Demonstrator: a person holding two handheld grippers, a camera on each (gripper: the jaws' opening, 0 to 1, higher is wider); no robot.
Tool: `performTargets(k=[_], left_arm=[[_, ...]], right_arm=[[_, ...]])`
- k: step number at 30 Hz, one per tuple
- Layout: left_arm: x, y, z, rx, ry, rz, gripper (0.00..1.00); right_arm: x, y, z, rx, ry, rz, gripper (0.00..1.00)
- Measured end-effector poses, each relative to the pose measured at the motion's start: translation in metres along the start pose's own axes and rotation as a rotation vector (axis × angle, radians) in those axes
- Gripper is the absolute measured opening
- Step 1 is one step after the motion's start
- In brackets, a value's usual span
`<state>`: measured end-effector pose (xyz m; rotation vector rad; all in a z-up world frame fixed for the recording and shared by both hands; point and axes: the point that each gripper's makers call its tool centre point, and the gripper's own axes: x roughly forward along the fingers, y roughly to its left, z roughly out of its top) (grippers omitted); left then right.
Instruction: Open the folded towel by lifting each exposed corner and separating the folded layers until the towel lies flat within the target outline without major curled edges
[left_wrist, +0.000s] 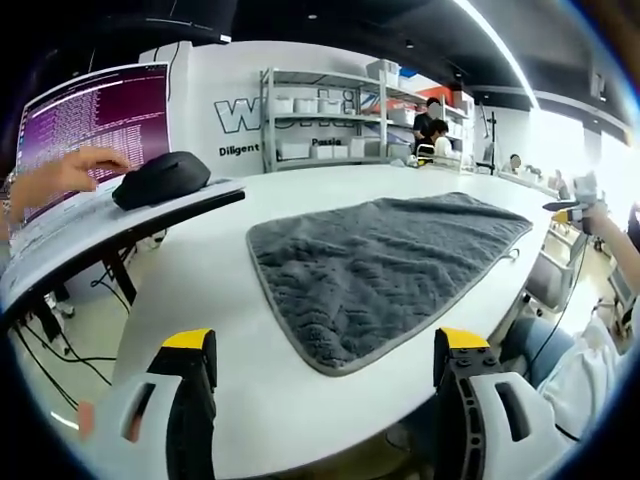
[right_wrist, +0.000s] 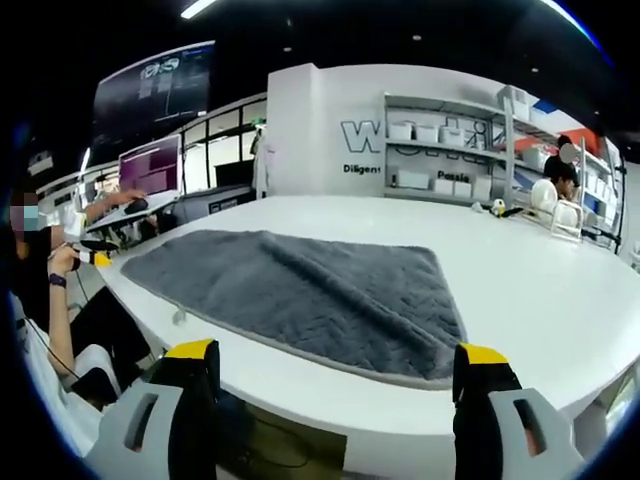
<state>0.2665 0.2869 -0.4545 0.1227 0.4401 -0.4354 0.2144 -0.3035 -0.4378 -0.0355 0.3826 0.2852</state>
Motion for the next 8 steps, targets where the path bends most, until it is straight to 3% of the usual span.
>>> performTargets(k=[8], left_arm=[[0.0006, -0.0009, -0.0007, 0.002, 0.003, -0.005, 0.88]], right_arm=[[0.0004, -0.0041, -0.0038, 0.033, 0.001, -0.002, 0.98]])
